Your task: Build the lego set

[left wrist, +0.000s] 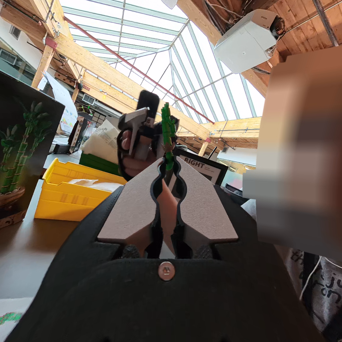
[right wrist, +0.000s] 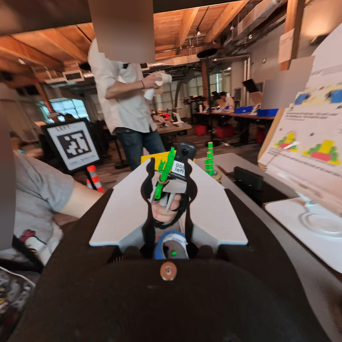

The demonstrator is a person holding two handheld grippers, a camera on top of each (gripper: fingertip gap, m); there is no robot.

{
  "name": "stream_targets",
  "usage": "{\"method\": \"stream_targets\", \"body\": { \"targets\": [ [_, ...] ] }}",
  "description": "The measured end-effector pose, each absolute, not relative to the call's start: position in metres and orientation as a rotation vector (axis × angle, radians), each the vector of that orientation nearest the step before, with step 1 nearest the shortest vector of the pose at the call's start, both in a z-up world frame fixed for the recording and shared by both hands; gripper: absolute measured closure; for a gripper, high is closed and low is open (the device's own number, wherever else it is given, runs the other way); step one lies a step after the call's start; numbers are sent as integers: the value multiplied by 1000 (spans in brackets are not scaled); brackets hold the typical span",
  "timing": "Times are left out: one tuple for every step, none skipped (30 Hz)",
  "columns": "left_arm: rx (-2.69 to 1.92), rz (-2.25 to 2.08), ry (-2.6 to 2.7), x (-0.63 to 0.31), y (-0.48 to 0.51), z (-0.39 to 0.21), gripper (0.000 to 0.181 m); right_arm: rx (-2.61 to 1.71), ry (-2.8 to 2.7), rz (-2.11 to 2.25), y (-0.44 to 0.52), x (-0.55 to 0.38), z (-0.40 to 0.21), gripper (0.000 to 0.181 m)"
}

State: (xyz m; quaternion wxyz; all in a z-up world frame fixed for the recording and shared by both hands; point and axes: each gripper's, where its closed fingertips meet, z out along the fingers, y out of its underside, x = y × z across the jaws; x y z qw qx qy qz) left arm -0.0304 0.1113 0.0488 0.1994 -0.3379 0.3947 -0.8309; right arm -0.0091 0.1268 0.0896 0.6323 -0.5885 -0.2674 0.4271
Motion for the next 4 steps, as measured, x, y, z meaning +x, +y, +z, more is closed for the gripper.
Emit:
{"method": "stream_targets", "body": {
  "targets": [
    [-927, -2349, 1093, -33, 111, 52, 176, -1342, -593, 1053, 127, -11, 90, 152],
    [-912, -2375, 1083, -35, 111, 55, 176, -1322, -581, 1126, 126, -12, 92, 151],
    [-900, -2397, 1075, -37, 111, 57, 177, -1285, -579, 1194, 124, -13, 95, 151],
    [-884, -2420, 1071, -39, 110, 59, 177, -1252, -575, 1246, 124, -14, 97, 152]
  ]
}}
